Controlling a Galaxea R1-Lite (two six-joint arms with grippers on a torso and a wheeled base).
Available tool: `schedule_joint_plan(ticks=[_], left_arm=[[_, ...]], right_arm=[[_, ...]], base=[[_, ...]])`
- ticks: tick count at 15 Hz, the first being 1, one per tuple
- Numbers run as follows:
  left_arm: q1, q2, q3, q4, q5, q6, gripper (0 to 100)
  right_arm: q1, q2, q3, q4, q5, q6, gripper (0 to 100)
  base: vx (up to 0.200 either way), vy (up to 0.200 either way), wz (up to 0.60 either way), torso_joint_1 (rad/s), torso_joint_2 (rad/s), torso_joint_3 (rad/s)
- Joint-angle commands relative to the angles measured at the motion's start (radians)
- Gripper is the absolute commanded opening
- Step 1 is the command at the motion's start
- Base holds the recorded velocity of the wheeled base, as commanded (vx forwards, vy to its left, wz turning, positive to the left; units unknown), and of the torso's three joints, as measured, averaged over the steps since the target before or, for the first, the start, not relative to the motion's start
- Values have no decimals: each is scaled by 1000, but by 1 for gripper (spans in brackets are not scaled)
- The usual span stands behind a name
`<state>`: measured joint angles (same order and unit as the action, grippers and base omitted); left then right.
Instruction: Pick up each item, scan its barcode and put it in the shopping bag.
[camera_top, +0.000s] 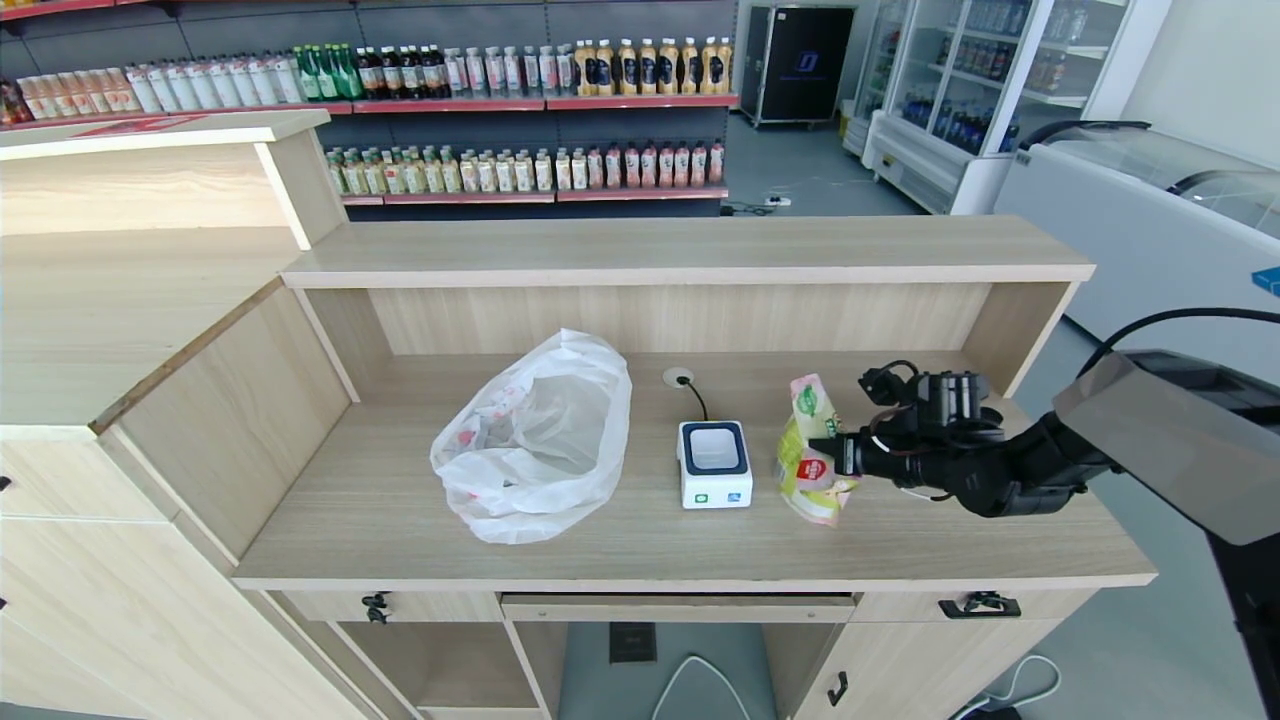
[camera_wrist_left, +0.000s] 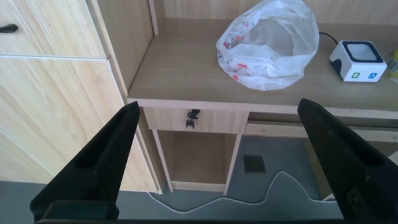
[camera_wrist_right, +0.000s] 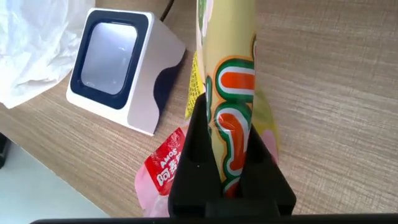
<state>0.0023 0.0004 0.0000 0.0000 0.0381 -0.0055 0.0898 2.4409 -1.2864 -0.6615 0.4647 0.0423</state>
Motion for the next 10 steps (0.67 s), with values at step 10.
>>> schedule_joint_plan(ticks=[10], left_arm=[[1, 0, 0, 0, 0, -1, 100]], right_arm=[[-185, -750, 437, -17, 425, 203, 0]], base=[[0, 0, 0, 0, 0, 0]])
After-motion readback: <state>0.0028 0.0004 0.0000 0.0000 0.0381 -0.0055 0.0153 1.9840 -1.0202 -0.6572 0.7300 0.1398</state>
